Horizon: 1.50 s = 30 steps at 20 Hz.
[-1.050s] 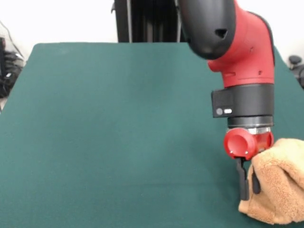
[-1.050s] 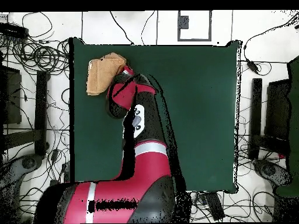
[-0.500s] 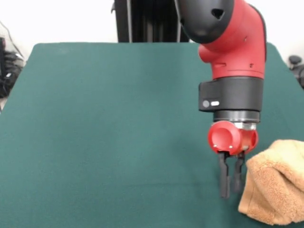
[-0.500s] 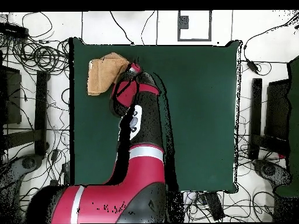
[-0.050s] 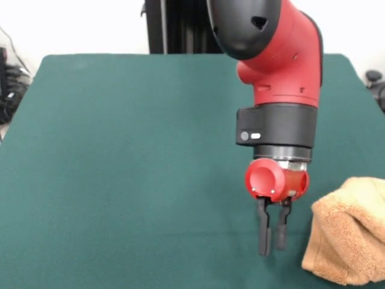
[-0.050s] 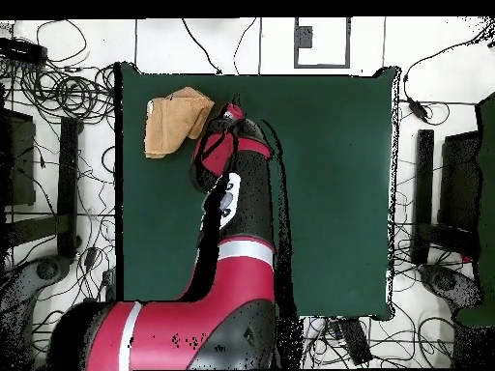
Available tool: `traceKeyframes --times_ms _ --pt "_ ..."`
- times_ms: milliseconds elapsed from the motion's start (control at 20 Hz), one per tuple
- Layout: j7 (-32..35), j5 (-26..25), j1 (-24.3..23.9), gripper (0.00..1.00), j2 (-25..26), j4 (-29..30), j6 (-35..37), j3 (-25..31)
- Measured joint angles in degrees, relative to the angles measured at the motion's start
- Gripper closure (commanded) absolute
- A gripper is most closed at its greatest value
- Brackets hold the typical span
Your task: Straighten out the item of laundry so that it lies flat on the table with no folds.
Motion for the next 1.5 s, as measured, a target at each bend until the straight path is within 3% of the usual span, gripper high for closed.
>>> traceKeyframes --times_ms 250,350,500,750,800,900,1500 --pt "0.00 0.01 -0.46 0.00 0.12 0.06 -0.57 0.10" --pt "0.00 0.39 -3.45 0.00 -0.77 0.57 -0.58 3.73" --pt "0.00 2.61 -11.35 0.00 -1.71 2.12 0.12 12.18" --pt "0.00 7.30 -22.36 0.00 -1.28 4.52 4.03 21.79" --pt "0.01 9.63 -26.60 0.00 -0.91 5.59 5.80 25.20" --pt "0.00 11.80 -29.31 0.00 -0.76 6.43 6.58 28.14" --pt "-0.01 19.74 -36.43 0.00 0.58 9.04 11.16 37.16"
